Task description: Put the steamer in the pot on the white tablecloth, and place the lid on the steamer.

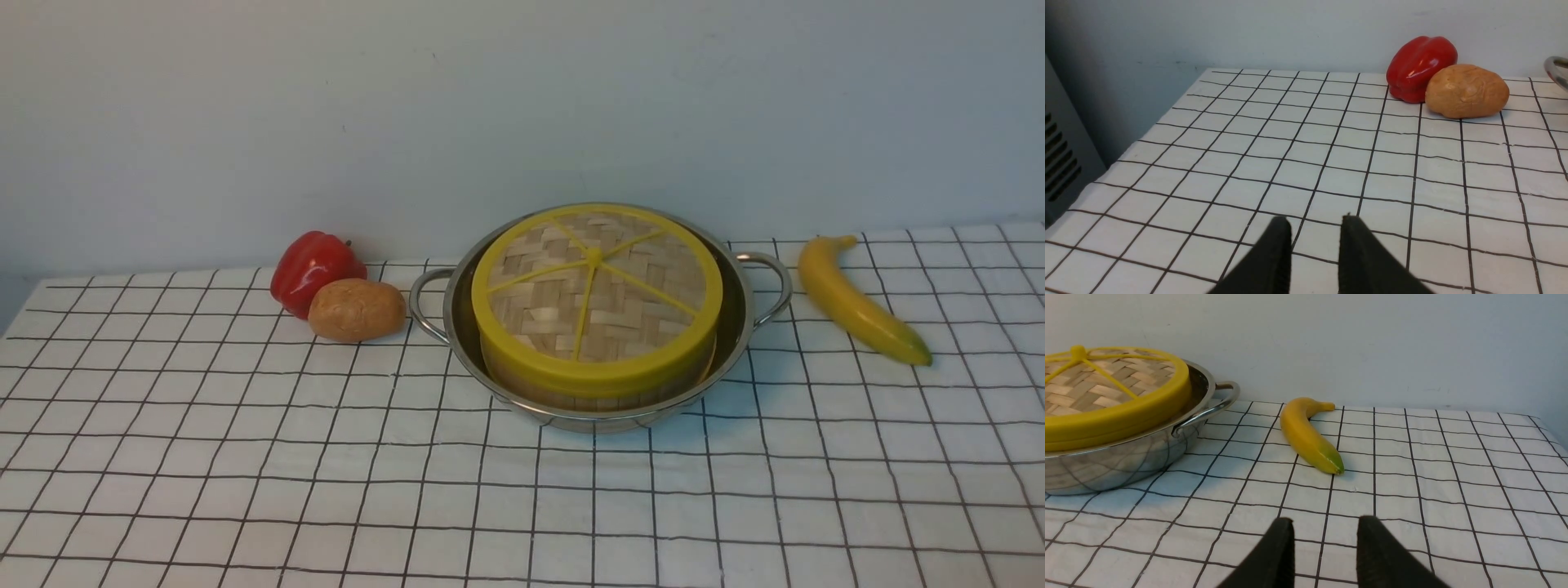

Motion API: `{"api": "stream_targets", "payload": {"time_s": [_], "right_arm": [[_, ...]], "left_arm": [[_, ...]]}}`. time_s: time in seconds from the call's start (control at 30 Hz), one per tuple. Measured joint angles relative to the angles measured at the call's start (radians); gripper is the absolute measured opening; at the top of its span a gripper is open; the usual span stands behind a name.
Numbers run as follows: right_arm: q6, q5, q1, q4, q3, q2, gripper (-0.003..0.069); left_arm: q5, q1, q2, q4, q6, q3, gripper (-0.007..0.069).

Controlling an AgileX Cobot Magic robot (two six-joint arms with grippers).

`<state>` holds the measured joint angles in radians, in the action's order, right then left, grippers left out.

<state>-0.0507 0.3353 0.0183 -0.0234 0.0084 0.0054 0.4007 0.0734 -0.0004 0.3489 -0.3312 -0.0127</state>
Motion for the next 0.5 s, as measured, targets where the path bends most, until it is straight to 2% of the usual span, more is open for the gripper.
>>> {"api": "stream_targets", "payload": {"time_s": [0.5], "right_arm": [[0.000, 0.000, 0.000, -0.001, 0.000, 0.000, 0.0242]], "left_arm": [[0.000, 0.000, 0.000, 0.000, 0.000, 0.000, 0.0191]]}}
